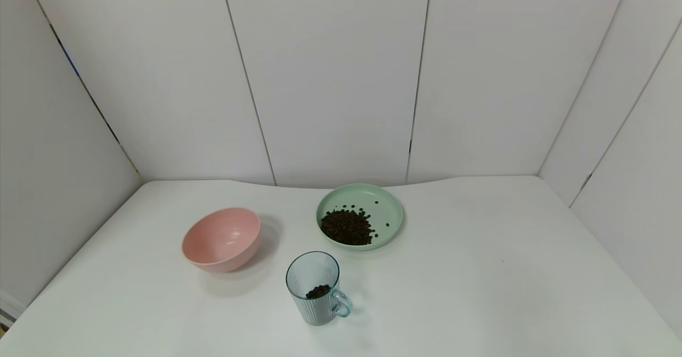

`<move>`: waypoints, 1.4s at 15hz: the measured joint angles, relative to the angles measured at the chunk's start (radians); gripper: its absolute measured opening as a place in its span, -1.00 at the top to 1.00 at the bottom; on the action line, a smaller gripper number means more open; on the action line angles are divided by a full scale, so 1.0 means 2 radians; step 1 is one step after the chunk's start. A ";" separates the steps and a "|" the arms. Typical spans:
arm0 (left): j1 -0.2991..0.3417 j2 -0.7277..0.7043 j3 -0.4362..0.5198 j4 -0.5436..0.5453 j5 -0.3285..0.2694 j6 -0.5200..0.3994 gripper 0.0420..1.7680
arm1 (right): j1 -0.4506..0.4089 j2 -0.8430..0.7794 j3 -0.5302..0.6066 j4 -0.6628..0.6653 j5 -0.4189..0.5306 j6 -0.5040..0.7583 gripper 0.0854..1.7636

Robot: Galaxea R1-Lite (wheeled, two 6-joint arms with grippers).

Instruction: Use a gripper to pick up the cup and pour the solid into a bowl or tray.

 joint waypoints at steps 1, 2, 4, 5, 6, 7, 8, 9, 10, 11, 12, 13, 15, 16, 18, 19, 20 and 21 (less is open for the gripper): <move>0.000 -0.010 0.010 -0.004 -0.007 0.000 -0.94 | 0.000 0.000 0.000 0.000 0.000 0.000 -0.94; 0.000 -0.018 0.021 -0.013 -0.017 0.000 -0.94 | 0.000 0.000 0.000 0.000 0.000 0.000 -0.94; 0.000 -0.032 0.055 -0.059 -0.029 -0.001 -0.94 | 0.000 0.000 0.000 0.000 0.000 0.000 -0.94; 0.000 -0.037 0.076 -0.087 -0.031 -0.001 -0.94 | 0.000 0.000 0.000 0.000 0.000 0.000 -0.94; 0.000 -0.042 0.098 -0.117 -0.032 -0.001 -0.94 | 0.000 0.000 0.000 0.000 0.000 0.000 -0.94; 0.000 -0.044 0.119 -0.142 -0.033 0.000 -0.94 | 0.000 0.000 0.000 0.000 0.000 0.000 -0.94; 0.000 -0.046 0.138 -0.164 -0.034 0.000 -0.94 | 0.000 0.000 0.000 0.000 0.000 0.000 -0.94; 0.000 -0.047 0.159 -0.183 -0.034 0.000 -0.94 | 0.000 0.000 0.000 0.000 0.000 0.000 -0.94; 0.000 -0.047 0.176 -0.198 -0.034 0.000 -0.94 | 0.000 0.000 0.000 0.000 0.000 0.000 -0.94; 0.000 -0.048 0.191 -0.209 -0.033 -0.003 -0.94 | 0.000 0.000 0.000 0.000 0.000 0.000 -0.94; 0.000 -0.048 0.206 -0.218 -0.032 -0.006 -0.94 | 0.000 0.000 0.000 0.000 0.000 0.000 -0.94; 0.000 -0.048 0.219 -0.226 -0.031 -0.007 -0.94 | 0.000 0.000 0.000 0.000 0.000 0.000 -0.94; 0.000 -0.049 0.240 -0.238 -0.029 -0.010 -0.94 | 0.000 0.000 0.000 0.000 0.000 0.000 -0.94; 0.000 -0.049 0.245 -0.230 -0.029 -0.015 -0.94 | 0.000 0.000 0.000 0.000 0.000 0.000 -0.94; 0.000 -0.049 0.248 -0.209 -0.028 -0.019 -0.94 | 0.000 0.000 0.000 0.000 0.000 0.000 -0.94; 0.000 -0.049 0.249 -0.205 -0.027 -0.021 -0.94 | 0.000 0.000 0.000 0.000 0.000 0.000 -0.94; 0.000 -0.049 0.249 -0.205 -0.027 -0.024 -0.94 | 0.000 0.000 0.000 0.000 0.000 0.000 -0.94; 0.000 -0.049 0.249 -0.204 -0.027 -0.026 -0.94 | 0.000 0.000 0.000 0.000 0.000 0.000 -0.94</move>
